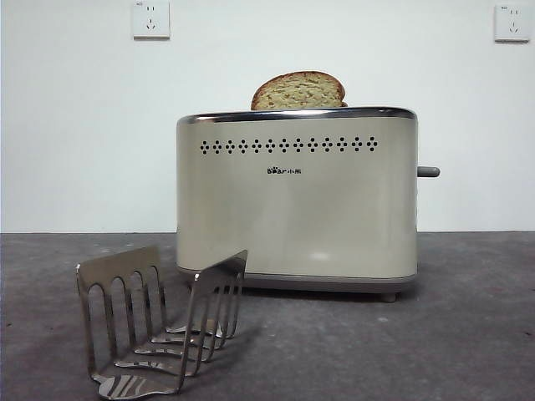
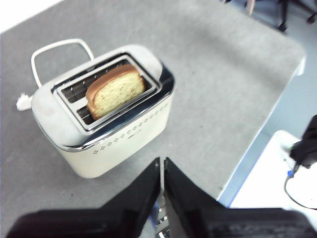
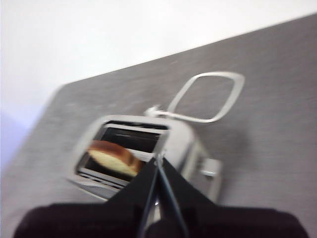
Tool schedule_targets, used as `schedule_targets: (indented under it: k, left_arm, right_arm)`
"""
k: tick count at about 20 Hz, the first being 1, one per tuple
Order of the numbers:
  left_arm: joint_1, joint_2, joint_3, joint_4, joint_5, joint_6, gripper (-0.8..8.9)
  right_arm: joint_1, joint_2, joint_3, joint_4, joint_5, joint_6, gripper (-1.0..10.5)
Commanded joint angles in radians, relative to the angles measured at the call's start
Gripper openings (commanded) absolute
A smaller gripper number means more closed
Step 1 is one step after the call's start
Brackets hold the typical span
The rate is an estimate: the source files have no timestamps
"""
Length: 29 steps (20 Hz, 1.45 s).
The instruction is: Pick up a slice of bread from the rack,put the bread on the toaster,press the button
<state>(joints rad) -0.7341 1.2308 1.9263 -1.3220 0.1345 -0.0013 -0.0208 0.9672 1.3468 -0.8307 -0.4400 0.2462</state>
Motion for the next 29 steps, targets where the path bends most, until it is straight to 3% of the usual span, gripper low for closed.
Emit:
schedule_targets:
  k: [1,7,13,27,29]
  left_arm:
    - [0.0,-0.022,0.001,0.003,0.003,-0.007,0.17]
    - [0.001,-0.044,0.001,0.003,0.003,-0.006,0.17]
    - [0.001,-0.025,0.001,0.003,0.003,-0.006,0.17]
    - [0.03,0.064,0.001,0.003,-0.004,-0.005,0.18]
    - [0.059,0.062,0.001,0.003,-0.003,0.039,0.18]
  right_arm:
    - [0.001,-0.003,0.111,-0.127,0.109,-0.091,0.0]
    - [0.001,0.001,0.302,-0.354,0.267,-0.094,0.0]
    - [0.001,0.011,0.364,-0.434,0.441,-0.088,0.0]
    - [0.001,0.147,0.366,-0.539,0.474,-0.087,0.0]
    - [0.001,0.197,0.366,-0.538,0.475,-0.087,0.0]
